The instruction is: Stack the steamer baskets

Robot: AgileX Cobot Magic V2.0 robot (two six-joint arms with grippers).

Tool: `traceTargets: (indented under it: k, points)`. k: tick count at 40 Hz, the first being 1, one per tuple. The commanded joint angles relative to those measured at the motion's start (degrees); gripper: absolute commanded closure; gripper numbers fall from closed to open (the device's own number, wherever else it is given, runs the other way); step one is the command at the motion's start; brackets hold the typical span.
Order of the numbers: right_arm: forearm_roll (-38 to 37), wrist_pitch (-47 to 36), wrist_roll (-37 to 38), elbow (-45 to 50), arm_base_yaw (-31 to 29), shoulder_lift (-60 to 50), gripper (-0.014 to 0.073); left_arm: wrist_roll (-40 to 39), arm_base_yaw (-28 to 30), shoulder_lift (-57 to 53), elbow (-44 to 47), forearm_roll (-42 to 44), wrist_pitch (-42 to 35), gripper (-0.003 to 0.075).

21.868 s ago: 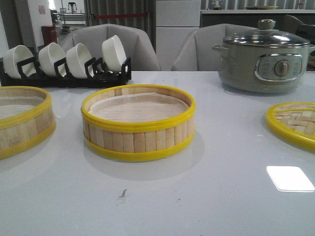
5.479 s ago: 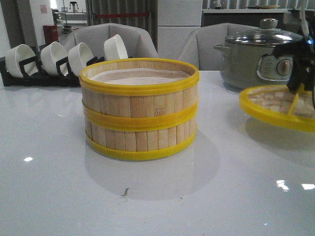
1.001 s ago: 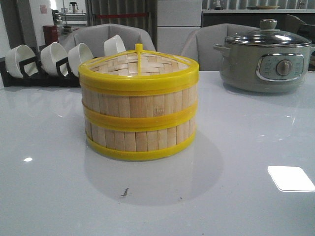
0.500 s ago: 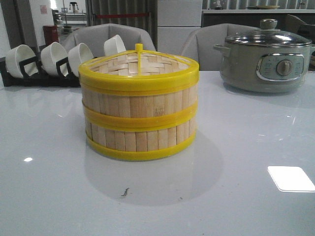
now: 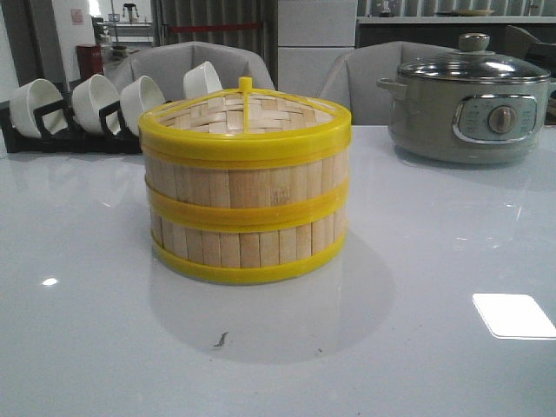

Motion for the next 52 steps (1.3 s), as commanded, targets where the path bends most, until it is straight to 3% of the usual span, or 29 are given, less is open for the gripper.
traceTargets:
  k: [1, 19, 27, 38, 52]
  points:
    - [-0.1, -4.7, -0.1, -1.6, -0.3, 0.2, 0.0544, -0.3, 0.1, 0.0, -1.7, 0.4, -4.4, 0.0636]
    - [-0.1, -4.7, -0.1, -1.6, -0.3, 0.2, 0.0544, 0.1, 0.1, 0.0, -1.7, 2.7, -4.5, 0.0636]
    - [-0.1, -4.7, -0.1, -1.6, -0.3, 0.2, 0.0544, 0.1, 0.1, -3.2, 0.0, 2.5, -8.8, 0.0636]
    - [-0.1, -4.7, -0.1, -1.6, -0.3, 0.2, 0.0544, -0.3, 0.1, -16.6, 19.1, 1.1, -28.0, 0.0636]
    - [-0.1, -4.7, -0.1, -1.6, -0.3, 0.2, 0.0544, -0.3, 3.2, -33.7, 38.0, -4.4, -30.9, 0.0636]
